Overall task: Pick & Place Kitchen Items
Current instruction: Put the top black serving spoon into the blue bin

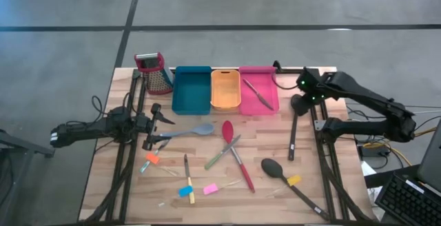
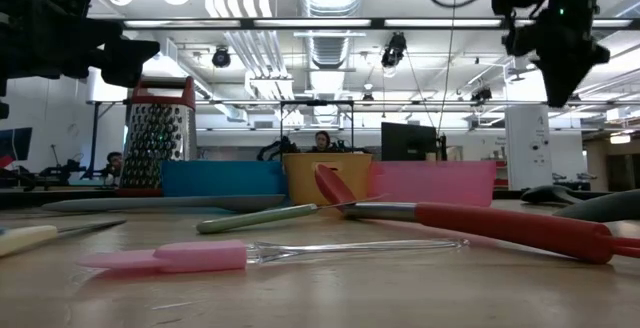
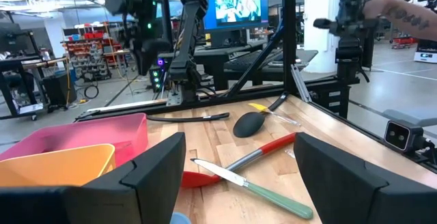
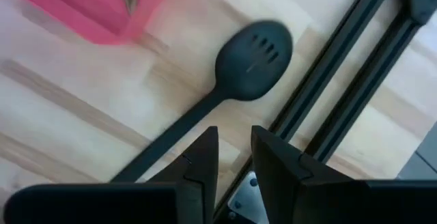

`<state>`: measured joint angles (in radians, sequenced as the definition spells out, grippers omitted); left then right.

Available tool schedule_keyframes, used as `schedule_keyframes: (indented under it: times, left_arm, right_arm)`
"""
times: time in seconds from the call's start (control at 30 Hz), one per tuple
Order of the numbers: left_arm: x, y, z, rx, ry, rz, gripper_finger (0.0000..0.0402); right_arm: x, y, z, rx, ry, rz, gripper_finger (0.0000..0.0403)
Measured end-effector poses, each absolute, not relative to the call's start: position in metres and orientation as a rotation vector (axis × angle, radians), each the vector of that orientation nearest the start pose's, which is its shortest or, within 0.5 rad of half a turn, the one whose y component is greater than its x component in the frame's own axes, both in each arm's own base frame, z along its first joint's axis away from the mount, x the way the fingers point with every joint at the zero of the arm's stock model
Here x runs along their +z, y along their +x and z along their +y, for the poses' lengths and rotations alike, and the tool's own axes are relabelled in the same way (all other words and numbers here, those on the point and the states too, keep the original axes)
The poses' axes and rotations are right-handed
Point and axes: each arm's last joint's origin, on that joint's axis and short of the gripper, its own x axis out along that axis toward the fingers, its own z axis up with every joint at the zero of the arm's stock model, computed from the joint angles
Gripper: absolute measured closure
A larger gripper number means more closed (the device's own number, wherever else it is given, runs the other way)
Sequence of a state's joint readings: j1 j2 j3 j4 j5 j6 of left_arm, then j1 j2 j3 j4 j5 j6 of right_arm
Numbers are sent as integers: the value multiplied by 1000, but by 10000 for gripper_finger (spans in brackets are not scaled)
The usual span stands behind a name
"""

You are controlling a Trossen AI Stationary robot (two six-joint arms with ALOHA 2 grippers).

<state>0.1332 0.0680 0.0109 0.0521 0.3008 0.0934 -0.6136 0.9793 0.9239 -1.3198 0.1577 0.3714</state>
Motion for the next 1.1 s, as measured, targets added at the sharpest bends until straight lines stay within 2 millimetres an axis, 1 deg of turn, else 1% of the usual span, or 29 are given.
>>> schedule_keyframes:
  times: [0.1, 0.2, 0.3, 0.43, 0.57, 0.73, 0.87, 1.0, 1.1]
  left_arm:
    - [167, 100, 5, -168, 92, -3, 124]
    - [167, 100, 5, -168, 92, -3, 124]
    - [167, 100, 5, -168, 92, -3, 124]
    - [167, 100, 5, -168, 92, -3, 124]
    - [167, 100, 5, -168, 92, -3, 124]
    - [167, 100, 5, -168, 92, -3, 124]
    - [167, 100, 5, -168, 92, -3, 124]
    - [167, 100, 5, -168, 92, -3, 124]
    - [167, 100, 5, -168, 92, -3, 124]
  right_arm:
    - [259, 113, -85, -909, 633, 1271, 292]
    - [244, 115, -87, -920, 649, 1301, 260]
    - [232, 118, -88, -965, 700, 1293, 227]
    - [222, 120, -90, -1032, 774, 1291, 193]
    - [214, 121, -91, -1082, 825, 1282, 170]
    - [202, 127, -95, -1101, 864, 1208, 150]
    - [188, 130, -97, -1129, 896, 1200, 142]
    - [173, 129, -96, -1168, 933, 1227, 140]
    - [164, 130, -97, -1179, 947, 1211, 148]
